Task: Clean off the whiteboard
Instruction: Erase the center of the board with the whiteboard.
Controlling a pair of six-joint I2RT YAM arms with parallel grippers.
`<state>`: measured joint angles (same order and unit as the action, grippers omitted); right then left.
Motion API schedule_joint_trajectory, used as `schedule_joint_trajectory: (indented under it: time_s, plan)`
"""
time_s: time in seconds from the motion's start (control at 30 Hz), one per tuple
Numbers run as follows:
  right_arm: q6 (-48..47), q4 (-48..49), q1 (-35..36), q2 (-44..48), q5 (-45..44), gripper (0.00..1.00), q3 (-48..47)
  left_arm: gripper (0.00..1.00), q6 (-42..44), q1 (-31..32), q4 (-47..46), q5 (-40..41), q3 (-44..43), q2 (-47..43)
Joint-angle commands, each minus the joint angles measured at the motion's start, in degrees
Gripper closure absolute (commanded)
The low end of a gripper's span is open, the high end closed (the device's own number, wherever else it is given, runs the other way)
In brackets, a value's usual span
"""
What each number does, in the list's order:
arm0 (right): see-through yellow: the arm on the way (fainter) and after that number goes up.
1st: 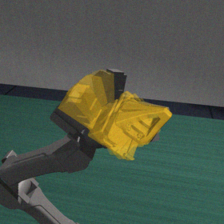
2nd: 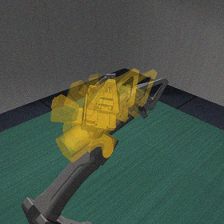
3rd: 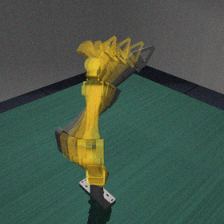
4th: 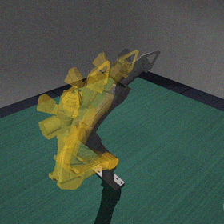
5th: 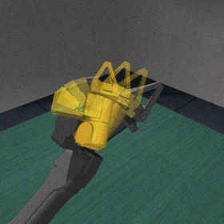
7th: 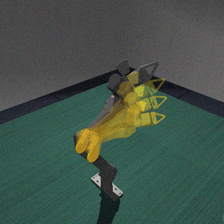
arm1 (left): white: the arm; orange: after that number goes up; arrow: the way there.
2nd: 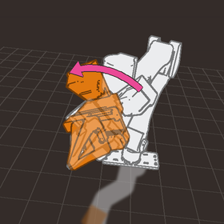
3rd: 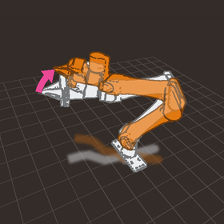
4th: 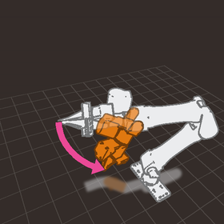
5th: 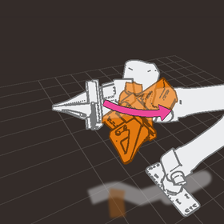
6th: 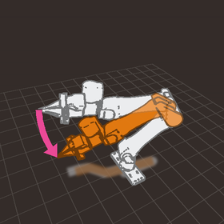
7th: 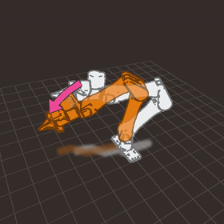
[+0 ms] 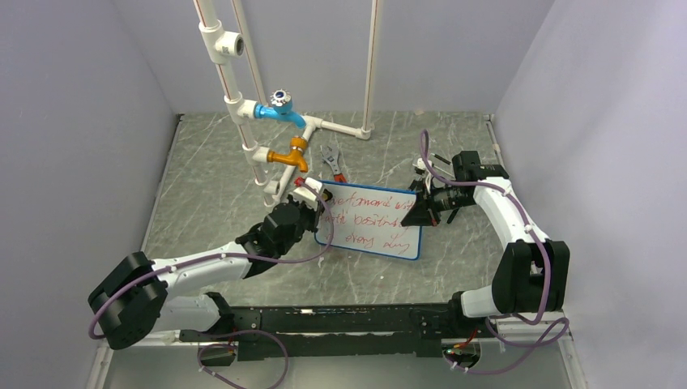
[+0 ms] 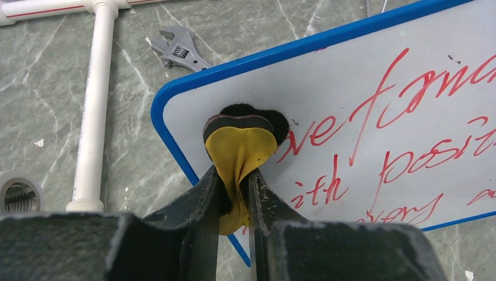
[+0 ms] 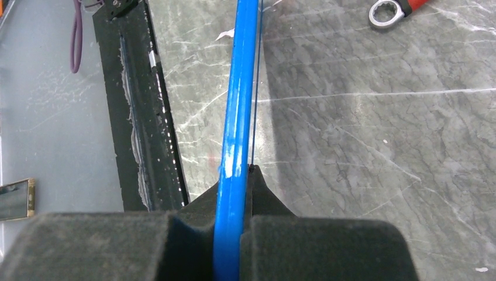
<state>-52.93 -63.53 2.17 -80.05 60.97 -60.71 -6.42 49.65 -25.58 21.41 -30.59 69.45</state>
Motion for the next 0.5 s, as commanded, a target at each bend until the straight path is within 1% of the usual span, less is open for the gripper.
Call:
schedule_joint_trajectory:
  time_s: [0.0,0.13,0.27,0.37,0.47]
  plan:
    - [-5.3,-8.9,3.5,0.6,3.5,1.0,0.2,1.0,-2.1,-2.7,1.1,6.9,1.4,-0.3]
    - [-5.5,-9.0,3.6,0.5,3.6,1.0,0.1,1.0,-4.3,-2.6,2.4,6.1,3.0,-1.7]
    - [-5.5,-8.9,3.9,0.6,3.5,1.0,0.1,1.0,-6.3,-2.3,2.1,3.1,4.7,-2.3]
    - [-5.4,-9.0,4.3,0.4,3.5,1.0,0.1,1.0,-6.4,-0.4,-0.8,1.0,5.2,-0.4]
    - [-5.5,-9.2,4.7,-0.1,3.6,1.0,-0.1,1.0,-6.7,2.4,-2.4,0.0,3.1,2.3]
